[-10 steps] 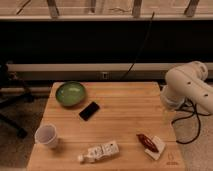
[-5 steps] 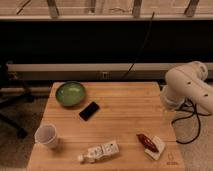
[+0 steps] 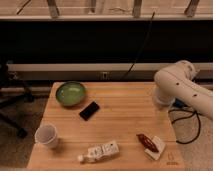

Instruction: Pick up the ceramic cup

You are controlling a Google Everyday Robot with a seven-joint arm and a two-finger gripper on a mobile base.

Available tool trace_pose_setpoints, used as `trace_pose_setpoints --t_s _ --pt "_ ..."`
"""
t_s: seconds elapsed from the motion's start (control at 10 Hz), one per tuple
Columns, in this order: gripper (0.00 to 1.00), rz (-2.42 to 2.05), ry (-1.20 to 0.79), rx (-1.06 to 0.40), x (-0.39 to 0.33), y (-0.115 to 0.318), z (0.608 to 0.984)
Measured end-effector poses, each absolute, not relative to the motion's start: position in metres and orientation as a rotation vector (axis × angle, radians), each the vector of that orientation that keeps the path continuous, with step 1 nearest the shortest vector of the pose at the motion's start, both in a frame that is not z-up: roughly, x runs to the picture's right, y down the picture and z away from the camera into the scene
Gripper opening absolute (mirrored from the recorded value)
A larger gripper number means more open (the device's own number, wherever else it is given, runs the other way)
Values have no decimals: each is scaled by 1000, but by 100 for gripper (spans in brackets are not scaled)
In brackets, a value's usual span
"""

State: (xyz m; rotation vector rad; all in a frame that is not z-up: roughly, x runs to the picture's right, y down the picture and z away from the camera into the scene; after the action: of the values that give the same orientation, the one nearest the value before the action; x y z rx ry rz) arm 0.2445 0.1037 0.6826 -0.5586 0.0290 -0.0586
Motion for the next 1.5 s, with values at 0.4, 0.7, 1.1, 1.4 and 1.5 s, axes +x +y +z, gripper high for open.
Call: trace_pose_setpoints --t_s 0.4,0.7,1.1,1.4,1.5 --pt "80 -135 14 -550 217 102 682" --pt "80 -206 0 -539 203 101 682" --pt "80 -310 -24 -524 171 99 680" --pt "80 -366 -38 -514 162 98 678" --pt "80 -388 -45 -511 155 98 677"
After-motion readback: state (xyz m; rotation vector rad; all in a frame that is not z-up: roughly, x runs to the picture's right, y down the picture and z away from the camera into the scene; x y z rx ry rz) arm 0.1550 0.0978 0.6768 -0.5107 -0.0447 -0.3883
